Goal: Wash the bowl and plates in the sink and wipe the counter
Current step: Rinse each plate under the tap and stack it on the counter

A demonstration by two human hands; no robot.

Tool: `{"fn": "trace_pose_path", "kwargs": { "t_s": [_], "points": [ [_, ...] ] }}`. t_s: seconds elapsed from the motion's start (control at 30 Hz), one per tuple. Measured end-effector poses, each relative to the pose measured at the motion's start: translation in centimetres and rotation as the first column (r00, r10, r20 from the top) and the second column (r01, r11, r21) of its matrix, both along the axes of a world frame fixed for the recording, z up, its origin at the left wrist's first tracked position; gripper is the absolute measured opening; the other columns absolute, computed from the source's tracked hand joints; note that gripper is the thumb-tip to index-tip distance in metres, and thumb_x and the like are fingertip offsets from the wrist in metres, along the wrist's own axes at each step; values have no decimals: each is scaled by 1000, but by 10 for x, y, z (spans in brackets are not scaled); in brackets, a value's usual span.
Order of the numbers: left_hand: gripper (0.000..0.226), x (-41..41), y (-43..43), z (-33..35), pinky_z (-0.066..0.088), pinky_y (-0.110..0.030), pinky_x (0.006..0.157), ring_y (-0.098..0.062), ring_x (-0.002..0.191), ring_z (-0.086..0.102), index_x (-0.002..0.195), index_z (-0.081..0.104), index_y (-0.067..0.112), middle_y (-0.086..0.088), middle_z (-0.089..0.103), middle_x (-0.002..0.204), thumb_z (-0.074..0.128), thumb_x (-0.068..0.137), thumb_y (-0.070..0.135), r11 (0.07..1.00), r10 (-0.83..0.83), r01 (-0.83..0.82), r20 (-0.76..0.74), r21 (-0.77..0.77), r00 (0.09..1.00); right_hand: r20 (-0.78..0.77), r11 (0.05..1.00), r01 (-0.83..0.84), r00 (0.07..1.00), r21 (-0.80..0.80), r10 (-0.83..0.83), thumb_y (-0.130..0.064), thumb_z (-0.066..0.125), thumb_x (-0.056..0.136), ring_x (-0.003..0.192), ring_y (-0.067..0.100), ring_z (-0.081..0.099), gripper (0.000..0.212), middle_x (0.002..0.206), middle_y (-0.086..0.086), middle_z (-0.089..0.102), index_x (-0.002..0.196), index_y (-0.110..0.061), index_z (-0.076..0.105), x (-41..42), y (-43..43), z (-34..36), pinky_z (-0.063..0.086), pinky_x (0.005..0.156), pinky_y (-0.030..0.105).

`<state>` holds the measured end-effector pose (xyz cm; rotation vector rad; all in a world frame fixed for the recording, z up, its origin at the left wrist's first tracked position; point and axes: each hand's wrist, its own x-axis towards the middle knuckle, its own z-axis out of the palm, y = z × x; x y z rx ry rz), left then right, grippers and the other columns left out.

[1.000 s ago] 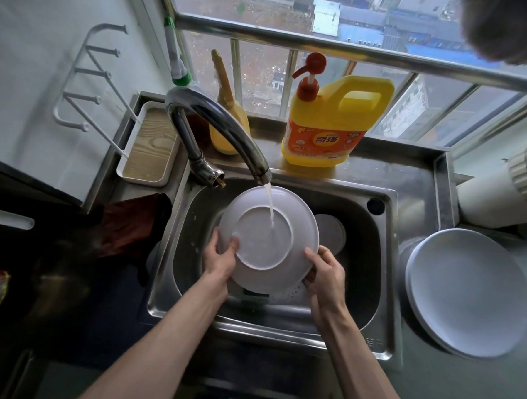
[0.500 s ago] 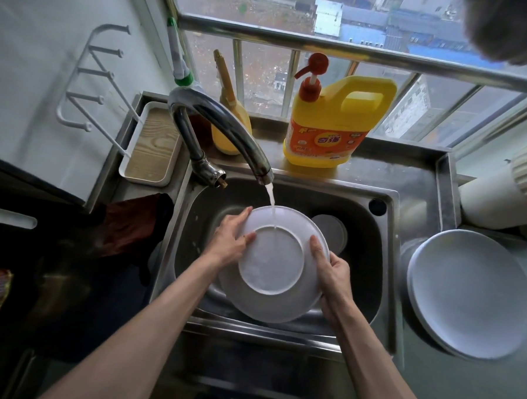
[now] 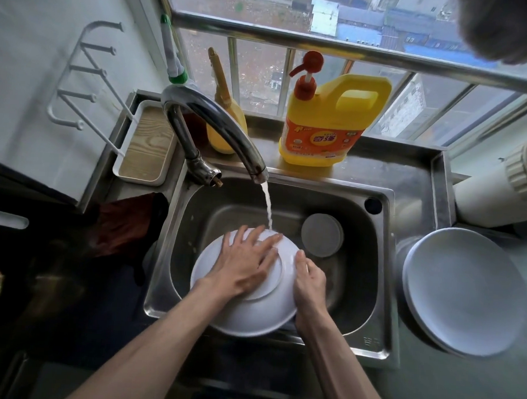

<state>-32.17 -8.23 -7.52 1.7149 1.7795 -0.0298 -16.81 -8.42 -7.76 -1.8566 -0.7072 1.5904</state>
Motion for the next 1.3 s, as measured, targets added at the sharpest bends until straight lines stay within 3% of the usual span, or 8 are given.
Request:
{"fn": "trace_pose_path", "kwargs": {
  "t_s": [0.2, 0.4, 0.57, 0.63, 0.73, 0.87, 1.1, 1.3],
  "points": [
    [58, 23, 0, 3, -8, -62, 123, -18, 158, 2, 157, 23, 49, 12, 16, 169, 12, 101, 60, 988, -104, 102, 13, 121, 994, -10, 997, 40, 999, 61, -39, -40, 50, 108, 88, 30, 76, 42, 89, 12, 79, 93, -12, 77, -3, -4, 5, 61, 81, 45],
    [62, 14, 18, 1, 36, -53, 108, -26, 129, 51, 141, 53, 34, -1, 58, 141, 11, 102, 57, 911, 366, -349, -40, 221, 930, 39, 974, 32, 998, 225, -42, -50, 51, 104, 67, 19, 57, 57, 71, 19, 67, 86, 2, 67, -1, -9, 11, 49, 63, 38],
    [70, -14, 18, 3, 50, -44, 86, -34, 101, 63, 120, 64, 21, -11, 67, 113, 22, 100, 72, 834, 550, -549, 6, 60, 835, 20, 965, 123, 991, 231, -131, -46, 49, 107, 73, 25, 68, 46, 81, 12, 75, 90, -13, 75, 13, -5, 18, 57, 67, 43],
    [74, -22, 17, 1, 53, -42, 82, -30, 94, 66, 107, 67, 15, -7, 70, 104, 37, 93, 80, 733, 679, -674, 165, -97, 715, 9, 963, 128, 991, 237, -134, -47, 49, 108, 78, 28, 70, 43, 86, 12, 76, 92, -16, 76, 16, 0, 23, 60, 71, 46],
    [57, -22, 11, 5, 57, -40, 79, -24, 94, 70, 106, 70, 14, -3, 73, 100, 75, 81, 65, 470, 831, -835, 462, -287, 309, -29, 962, 156, 988, 224, -154, -43, 50, 108, 77, 24, 70, 41, 89, 14, 77, 96, -15, 76, 16, 6, 28, 61, 71, 43],
    [47, -23, -5, 3, 60, -38, 69, -32, 93, 74, 119, 67, 9, -13, 77, 106, 80, 85, 39, 272, 871, -685, 475, -676, -123, -35, 958, 225, 974, 180, -222, -41, 48, 109, 74, 19, 70, 39, 88, 11, 76, 103, -12, 74, 18, 8, 24, 62, 68, 36],
    [50, -40, -37, 7, 62, -49, 89, -38, 119, 65, 144, 57, 18, -19, 66, 135, 64, 96, 7, 542, 697, -357, 644, -761, -315, 12, 956, 286, 958, 73, -287, -41, 47, 110, 76, 23, 65, 43, 83, 10, 73, 92, -11, 72, 24, 5, 5, 57, 72, 38],
    [46, 20, -41, 15, 56, -52, 98, -33, 117, 69, 133, 65, 11, -15, 73, 124, 72, 90, 26, 256, 719, -448, 478, -857, -504, -46, 912, 402, 915, 78, -400, -37, 47, 110, 79, 23, 62, 37, 89, 13, 68, 90, -10, 62, -4, 6, 3, 54, 74, 40]
  ]
}}
